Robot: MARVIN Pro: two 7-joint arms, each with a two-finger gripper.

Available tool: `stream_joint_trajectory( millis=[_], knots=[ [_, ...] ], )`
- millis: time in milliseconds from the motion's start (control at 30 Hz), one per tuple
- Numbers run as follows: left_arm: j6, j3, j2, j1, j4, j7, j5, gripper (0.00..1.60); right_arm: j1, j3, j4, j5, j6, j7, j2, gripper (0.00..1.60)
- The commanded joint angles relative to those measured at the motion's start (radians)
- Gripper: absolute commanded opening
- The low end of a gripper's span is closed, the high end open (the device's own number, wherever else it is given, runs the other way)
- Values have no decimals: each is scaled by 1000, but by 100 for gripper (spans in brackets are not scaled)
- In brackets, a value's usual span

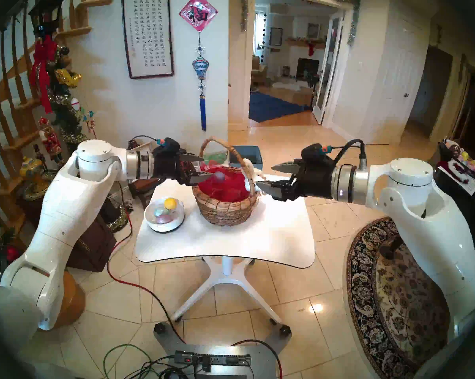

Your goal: Put easter egg into basket

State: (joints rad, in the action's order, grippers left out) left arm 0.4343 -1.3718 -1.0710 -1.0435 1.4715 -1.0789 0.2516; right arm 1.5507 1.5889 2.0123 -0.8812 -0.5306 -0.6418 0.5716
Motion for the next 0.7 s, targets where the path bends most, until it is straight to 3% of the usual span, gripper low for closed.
stream_joint_trajectory(
  millis=[0, 400, 667],
  knots=[
    [34, -73, 43, -93, 93, 0, 42, 160, -6, 6, 0, 2, 3, 2, -1, 160],
    [174, -140, 116, -268, 276, 75, 16, 160, -6, 6, 0, 1, 4, 3, -2, 160],
    [248, -197, 111, -365, 365, 169, -1, 160, -6, 5, 0, 0, 4, 3, -3, 160]
  ],
)
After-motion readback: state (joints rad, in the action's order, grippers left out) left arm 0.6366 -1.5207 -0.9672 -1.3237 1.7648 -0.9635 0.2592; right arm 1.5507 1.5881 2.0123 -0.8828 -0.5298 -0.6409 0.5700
